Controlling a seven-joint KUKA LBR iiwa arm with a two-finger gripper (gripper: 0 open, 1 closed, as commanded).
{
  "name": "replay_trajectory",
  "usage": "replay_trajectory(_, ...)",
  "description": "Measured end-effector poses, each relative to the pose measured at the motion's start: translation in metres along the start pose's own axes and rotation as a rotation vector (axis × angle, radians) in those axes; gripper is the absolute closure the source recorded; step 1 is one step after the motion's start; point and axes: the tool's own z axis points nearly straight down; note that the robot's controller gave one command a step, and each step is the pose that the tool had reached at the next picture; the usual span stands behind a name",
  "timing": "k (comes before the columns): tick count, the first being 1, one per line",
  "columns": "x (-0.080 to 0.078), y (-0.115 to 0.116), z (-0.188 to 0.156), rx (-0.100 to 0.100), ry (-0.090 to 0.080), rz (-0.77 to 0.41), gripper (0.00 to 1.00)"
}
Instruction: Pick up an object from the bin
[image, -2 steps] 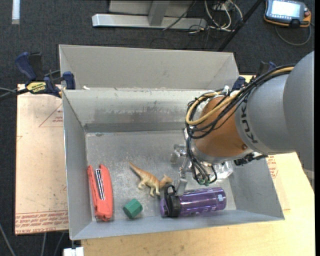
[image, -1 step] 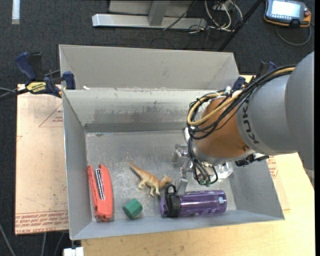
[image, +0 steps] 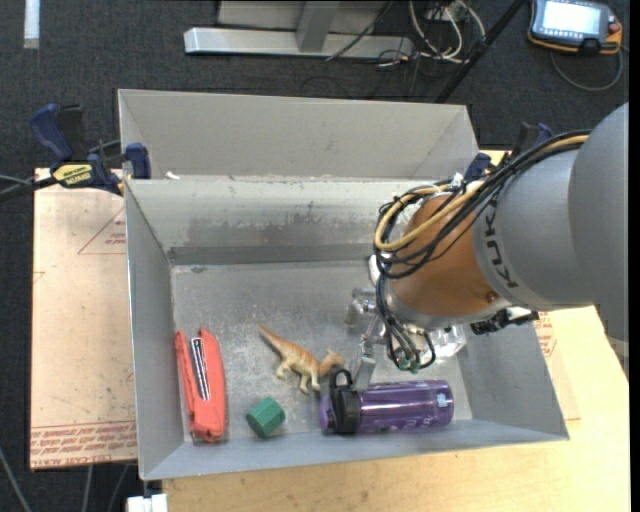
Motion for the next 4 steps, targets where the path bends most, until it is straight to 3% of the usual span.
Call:
replay_trajectory(1,-0.014,0.015,0.010,-0.001,-0.008,-0.175,0.00)
replay_trajectory(2,-0.006,0.032,0.012,0.000,-0.024,-0.310,0.00)
replay_trajectory(3,0.016,0.027,0.008,-0.008,-0.050,-0.034,0.00)
replay_trajectory(4,0.050,0.023,0.014,-0.005,-0.015,-0.013,1.00)
